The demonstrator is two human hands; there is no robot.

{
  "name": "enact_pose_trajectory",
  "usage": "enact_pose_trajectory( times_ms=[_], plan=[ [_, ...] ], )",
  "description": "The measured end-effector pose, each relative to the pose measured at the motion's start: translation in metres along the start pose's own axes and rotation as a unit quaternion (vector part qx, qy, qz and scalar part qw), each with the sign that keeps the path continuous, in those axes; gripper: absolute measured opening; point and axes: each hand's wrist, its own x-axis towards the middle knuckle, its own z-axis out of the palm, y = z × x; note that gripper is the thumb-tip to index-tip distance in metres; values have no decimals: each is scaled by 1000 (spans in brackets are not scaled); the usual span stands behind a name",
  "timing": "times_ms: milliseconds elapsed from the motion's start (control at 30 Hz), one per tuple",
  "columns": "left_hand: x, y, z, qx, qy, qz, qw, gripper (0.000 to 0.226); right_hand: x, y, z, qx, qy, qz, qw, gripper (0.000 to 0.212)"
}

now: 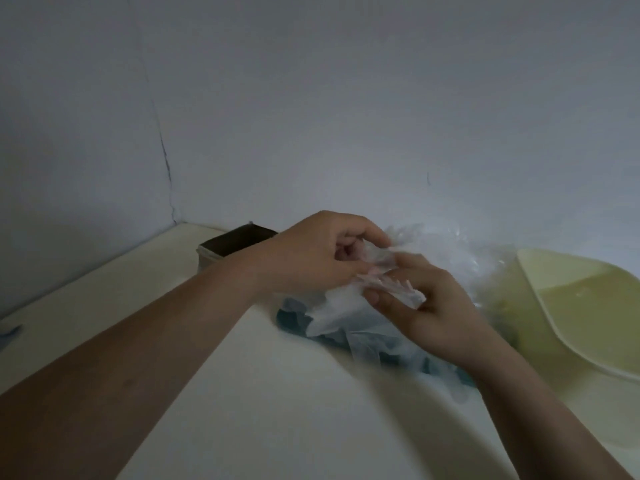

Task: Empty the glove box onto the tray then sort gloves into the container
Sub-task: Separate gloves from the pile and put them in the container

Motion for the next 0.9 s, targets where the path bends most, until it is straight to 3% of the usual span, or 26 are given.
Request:
enact_pose_trajectory(
  times_ms=[133, 333, 467, 700, 900],
  plan=[
    [3, 0, -6, -53, 32, 7, 998, 38, -2, 8, -13, 64, 0, 39, 997, 24],
    [14, -7, -12, -135, 103, -35, 985, 29, -6, 19, -27, 72, -59, 35, 995, 35],
    [19, -6, -6, -114, 142, -58, 982, 23, -7, 22, -28, 146, -57, 33, 987, 10],
    [27, 0, 14, -139, 99, -40, 985, 23, -9, 14, -23, 368, -42, 110, 922, 16],
    [26, -6, 11, -131, 124, -61, 982, 17, -14, 20, -16, 410, 4, 170, 896, 19]
  ],
)
